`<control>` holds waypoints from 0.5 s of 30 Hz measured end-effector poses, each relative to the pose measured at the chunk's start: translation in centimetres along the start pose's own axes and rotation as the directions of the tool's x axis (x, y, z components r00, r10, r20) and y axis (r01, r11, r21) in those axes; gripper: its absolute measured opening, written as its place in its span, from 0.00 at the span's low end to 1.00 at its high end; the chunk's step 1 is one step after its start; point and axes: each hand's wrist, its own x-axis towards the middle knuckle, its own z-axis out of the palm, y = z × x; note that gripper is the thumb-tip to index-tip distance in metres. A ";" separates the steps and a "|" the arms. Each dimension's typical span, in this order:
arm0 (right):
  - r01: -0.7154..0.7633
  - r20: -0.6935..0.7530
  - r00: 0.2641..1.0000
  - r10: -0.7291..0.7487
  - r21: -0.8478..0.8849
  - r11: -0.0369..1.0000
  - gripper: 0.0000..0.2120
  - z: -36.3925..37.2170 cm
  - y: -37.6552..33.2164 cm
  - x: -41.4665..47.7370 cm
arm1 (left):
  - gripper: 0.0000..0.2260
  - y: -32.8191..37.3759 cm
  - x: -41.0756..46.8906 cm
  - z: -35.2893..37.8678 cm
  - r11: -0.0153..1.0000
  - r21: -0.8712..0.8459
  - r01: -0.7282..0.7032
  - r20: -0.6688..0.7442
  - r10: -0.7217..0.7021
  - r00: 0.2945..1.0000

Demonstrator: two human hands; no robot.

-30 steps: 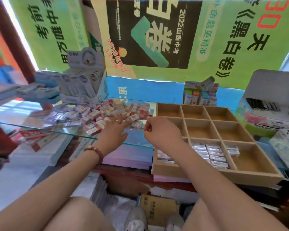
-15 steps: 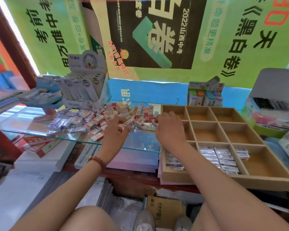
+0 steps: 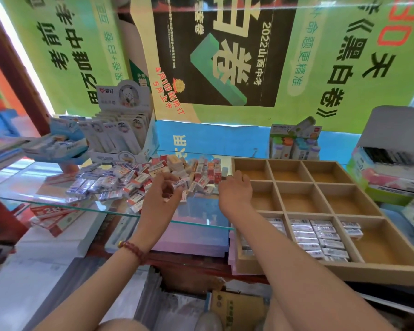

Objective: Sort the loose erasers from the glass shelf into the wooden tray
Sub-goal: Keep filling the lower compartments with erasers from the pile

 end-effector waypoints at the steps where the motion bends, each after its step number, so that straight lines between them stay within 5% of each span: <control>1: -0.008 -0.017 1.000 0.008 0.015 1.000 0.13 -0.1 -0.1 -0.1 | 0.09 0.0 0.1 0.0 1.000 0.012 -0.012 0.000 0.012 1.000; 7: -0.060 -0.266 0.950 0.162 0.353 0.934 0.10 -2.4 0.3 -0.7 | 0.16 1.1 0.3 0.6 0.996 -0.059 0.059 0.010 -0.059 0.998; 9: -0.031 -0.197 0.954 0.228 0.689 0.724 0.07 -3.2 1.1 -1.4 | 0.14 1.8 0.3 1.0 0.994 -0.084 0.071 -0.003 -0.071 0.997; 11: 0.024 -0.124 0.966 0.228 0.917 0.398 0.08 -3.9 2.0 -2.4 | 0.12 2.6 0.4 1.6 0.979 -0.159 0.128 -0.009 -0.131 0.991; 15: 0.041 -0.048 0.976 0.213 0.998 0.037 0.09 -4.9 4.0 -4.2 | 0.08 4.5 0.6 2.8 0.934 -0.279 0.223 0.042 -0.220 0.975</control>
